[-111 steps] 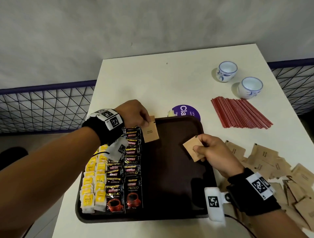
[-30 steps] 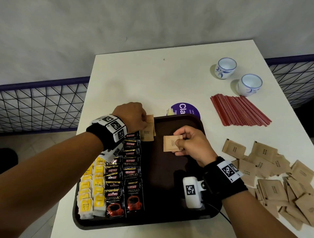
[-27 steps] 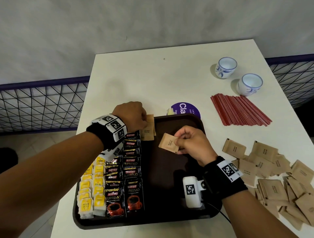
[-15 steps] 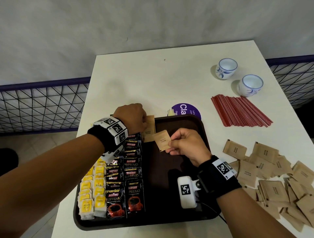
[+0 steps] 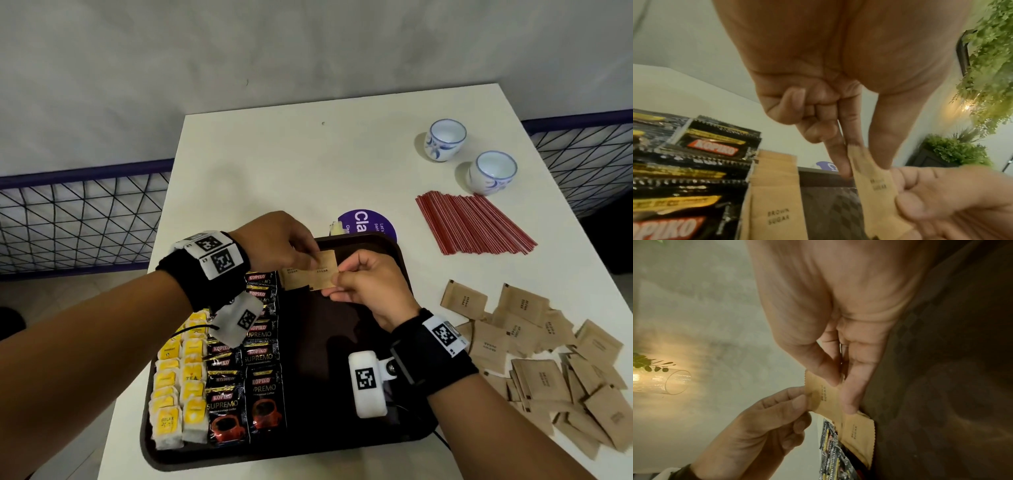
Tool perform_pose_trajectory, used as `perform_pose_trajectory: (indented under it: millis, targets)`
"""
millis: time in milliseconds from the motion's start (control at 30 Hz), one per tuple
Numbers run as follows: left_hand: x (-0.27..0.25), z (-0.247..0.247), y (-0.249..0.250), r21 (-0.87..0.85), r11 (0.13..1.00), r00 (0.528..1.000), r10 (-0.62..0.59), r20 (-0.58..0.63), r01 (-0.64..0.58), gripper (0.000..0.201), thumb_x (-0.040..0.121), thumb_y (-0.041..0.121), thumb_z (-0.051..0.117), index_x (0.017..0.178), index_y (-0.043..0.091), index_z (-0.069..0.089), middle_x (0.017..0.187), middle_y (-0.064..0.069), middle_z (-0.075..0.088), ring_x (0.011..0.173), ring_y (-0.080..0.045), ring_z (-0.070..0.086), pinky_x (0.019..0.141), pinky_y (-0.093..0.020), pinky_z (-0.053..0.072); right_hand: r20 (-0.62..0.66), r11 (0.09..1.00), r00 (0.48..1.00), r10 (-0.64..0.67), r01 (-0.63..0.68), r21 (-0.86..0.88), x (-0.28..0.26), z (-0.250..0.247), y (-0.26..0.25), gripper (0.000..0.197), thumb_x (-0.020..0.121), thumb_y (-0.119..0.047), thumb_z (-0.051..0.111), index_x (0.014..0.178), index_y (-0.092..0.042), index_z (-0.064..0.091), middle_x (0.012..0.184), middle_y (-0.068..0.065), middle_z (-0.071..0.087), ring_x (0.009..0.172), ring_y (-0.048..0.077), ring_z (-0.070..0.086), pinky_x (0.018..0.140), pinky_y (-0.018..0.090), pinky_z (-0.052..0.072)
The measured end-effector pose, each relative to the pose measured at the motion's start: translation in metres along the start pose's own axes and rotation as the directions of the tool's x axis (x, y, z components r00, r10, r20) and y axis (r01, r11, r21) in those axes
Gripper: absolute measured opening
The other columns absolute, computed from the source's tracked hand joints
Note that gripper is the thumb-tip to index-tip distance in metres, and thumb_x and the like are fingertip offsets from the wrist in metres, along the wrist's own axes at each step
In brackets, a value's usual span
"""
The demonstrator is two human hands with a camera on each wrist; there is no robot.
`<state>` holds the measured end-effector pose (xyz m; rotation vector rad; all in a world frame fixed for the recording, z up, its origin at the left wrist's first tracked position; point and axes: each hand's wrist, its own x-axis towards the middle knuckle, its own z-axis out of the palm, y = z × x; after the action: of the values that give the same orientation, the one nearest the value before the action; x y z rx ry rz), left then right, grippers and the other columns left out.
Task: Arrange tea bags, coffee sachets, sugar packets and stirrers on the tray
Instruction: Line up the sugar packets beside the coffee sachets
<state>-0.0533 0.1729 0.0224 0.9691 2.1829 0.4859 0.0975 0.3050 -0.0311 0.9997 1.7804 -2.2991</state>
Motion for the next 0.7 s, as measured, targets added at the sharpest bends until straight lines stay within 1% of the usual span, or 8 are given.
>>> perform_pose_trajectory:
  millis: [100,167,233,333,400,500,600,700]
  targets:
    - [0.004,0.001,0.003,-0.001,1.0,0.999,-0.006,-0.044,0.006,0.008,0.08,0.023,0.078,0.086,0.028,0.076,0.073,0.016,0.069,0.064,0.009,0.058,0.058,-0.004,0.037,-0.022,0.999,0.999,-0.025,0.024,-0.048,-0.004,-0.002,-0.006,0.006,0.089,0.005,0.064,0.092,0.001,0.061,0.08,0.018,0.07,0.071,0.03,0.075,0.057,0.028,0.059]
    - [0.006,-0.003,0.003,0.022,0.999,0.997,-0.047,-0.057,0.049,0.009,0.081,0.02,0.077,0.087,0.026,0.077,0.074,0.017,0.069,0.069,0.005,0.06,0.065,-0.009,0.042,-0.122,0.984,0.99,-0.076,0.055,-0.167,-0.007,-0.019,-0.009,0.005,0.088,-0.004,0.069,0.09,-0.004,0.065,0.077,0.011,0.068,0.064,0.021,0.072,0.046,0.023,0.05]
    - [0.006,-0.006,0.001,0.066,0.994,0.995,-0.089,-0.052,0.092,0.011,0.082,0.019,0.074,0.092,0.022,0.078,0.078,0.016,0.069,0.077,-0.001,0.062,0.074,-0.018,0.047,-0.261,0.943,0.948,-0.181,0.092,-0.321,-0.012,-0.051,-0.013,0.007,0.085,-0.008,0.074,0.087,-0.009,0.068,0.079,0.009,0.069,0.058,0.013,0.067,0.043,0.018,0.042]
    - [0.005,-0.006,-0.002,0.094,0.985,0.989,-0.138,-0.047,0.142,0.014,0.083,0.019,0.071,0.094,0.021,0.079,0.082,0.014,0.07,0.085,-0.006,0.064,0.082,-0.025,0.051,-0.367,0.83,0.896,-0.248,0.001,-0.558,-0.027,-0.108,-0.018,0.015,0.082,-0.012,0.077,0.094,-0.012,0.069,0.095,0.007,0.069,0.07,0.012,0.062,0.053,0.016,0.044]
    - [0.006,-0.004,-0.006,0.101,0.98,0.985,-0.166,-0.044,0.17,0.014,0.083,0.019,0.07,0.093,0.022,0.079,0.088,0.009,0.073,0.088,-0.008,0.063,0.081,-0.025,0.051,-0.378,0.686,0.908,-0.178,-0.161,-0.71,-0.033,-0.137,-0.014,0.031,0.081,-0.02,0.078,0.109,-0.013,0.067,0.114,0.01,0.064,0.092,0.021,0.062,0.074,0.026,0.047]
    - [0.01,-0.002,-0.011,0.153,0.971,0.983,-0.179,-0.038,0.183,0.014,0.084,0.019,0.069,0.093,0.022,0.078,0.091,0.007,0.072,0.084,-0.006,0.061,0.069,-0.016,0.046,-0.425,0.457,0.902,-0.071,-0.35,-0.818,-0.033,-0.159,0.0,0.056,0.08,-0.031,0.073,0.131,-0.016,0.056,0.13,0.017,0.048,0.122,0.038,0.045,0.099,0.043,0.039]
    - [0.01,-0.001,-0.015,0.197,0.962,0.982,-0.187,-0.025,0.189,0.015,0.084,0.018,0.069,0.096,0.022,0.078,0.088,0.008,0.07,0.083,-0.005,0.059,0.07,-0.018,0.042,-0.449,0.409,0.892,-0.05,-0.392,-0.824,-0.032,-0.161,0.009,0.056,0.085,-0.023,0.063,0.138,-0.017,0.048,0.132,0.017,0.042,0.123,0.041,0.037,0.098,0.044,0.036]
    - [0.01,-0.001,-0.019,0.254,0.949,0.982,-0.183,-0.041,0.187,0.017,0.083,0.02,0.07,0.098,0.024,0.077,0.086,0.012,0.067,0.087,-0.008,0.061,0.076,-0.022,0.044,-0.448,0.413,0.891,-0.072,-0.382,-0.827,-0.033,-0.159,0.011,0.04,0.085,-0.015,0.057,0.124,-0.018,0.056,0.122,0.015,0.045,0.113,0.039,0.04,0.09,0.042,0.035]
